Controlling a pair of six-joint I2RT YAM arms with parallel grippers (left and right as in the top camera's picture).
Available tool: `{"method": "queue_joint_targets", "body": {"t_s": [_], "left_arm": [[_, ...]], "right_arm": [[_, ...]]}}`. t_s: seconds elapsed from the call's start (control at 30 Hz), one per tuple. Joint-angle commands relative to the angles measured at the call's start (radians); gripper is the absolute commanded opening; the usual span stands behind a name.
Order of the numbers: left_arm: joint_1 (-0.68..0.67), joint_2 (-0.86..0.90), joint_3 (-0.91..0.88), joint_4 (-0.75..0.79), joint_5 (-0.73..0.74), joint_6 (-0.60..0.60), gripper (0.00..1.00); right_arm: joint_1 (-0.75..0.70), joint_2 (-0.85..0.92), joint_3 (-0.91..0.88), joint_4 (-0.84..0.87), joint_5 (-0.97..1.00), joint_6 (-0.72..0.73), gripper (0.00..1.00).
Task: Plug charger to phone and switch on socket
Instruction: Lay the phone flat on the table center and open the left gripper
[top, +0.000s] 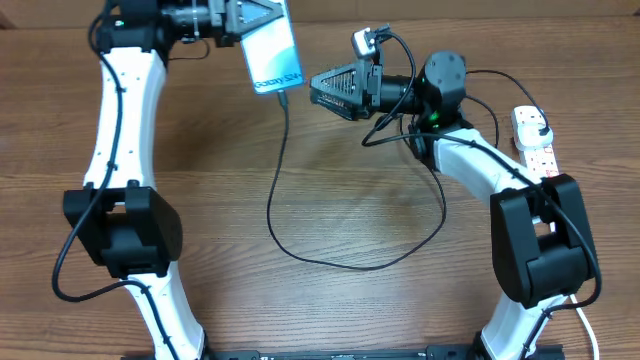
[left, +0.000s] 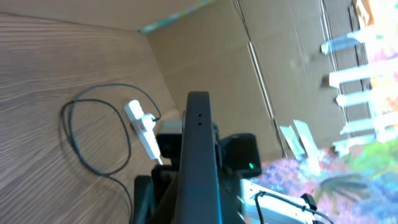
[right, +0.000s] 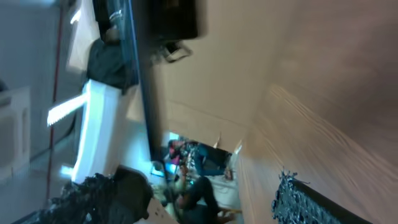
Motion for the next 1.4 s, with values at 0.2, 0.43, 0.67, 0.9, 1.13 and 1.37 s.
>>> {"method": "queue_joint_targets", "body": {"t_s": [0.2,0.43,0.67,0.9,1.13,1.37], "left_arm": [[0.049,-0.005,0.01,-0.048,0.013,0.016,0.04],[0.027,-0.005,0.01,-0.19,-0.133,0.107,0.04],[-0.095,0.0,0.006,-0.531,-0.558,0.307,0.04],[-0.24,0.043,-0.051,-0.586,-0.7,0.307,0.04],[-0.333,0.185,-0.06,-0.547,-0.7,0.27,0.04],[-0.361,0.303,-0.06,-0.467,-0.639,0.223,0.04]], "right_arm": [[-0.061,-0.016,0.012,-0.898,0.238,-0.51,0.84],[-0.061,-0.077,0.012,-1.363,0.684,-0.617,0.77],[-0.061,-0.233,0.012,-1.565,0.975,-0.611,0.77],[-0.061,-0.356,0.012,-1.585,1.011,-0.61,0.79],[-0.061,-0.378,0.012,-1.608,1.011,-0.613,0.8],[-0.061,-0.378,0.012,-1.617,1.011,-0.649,0.81]]}}
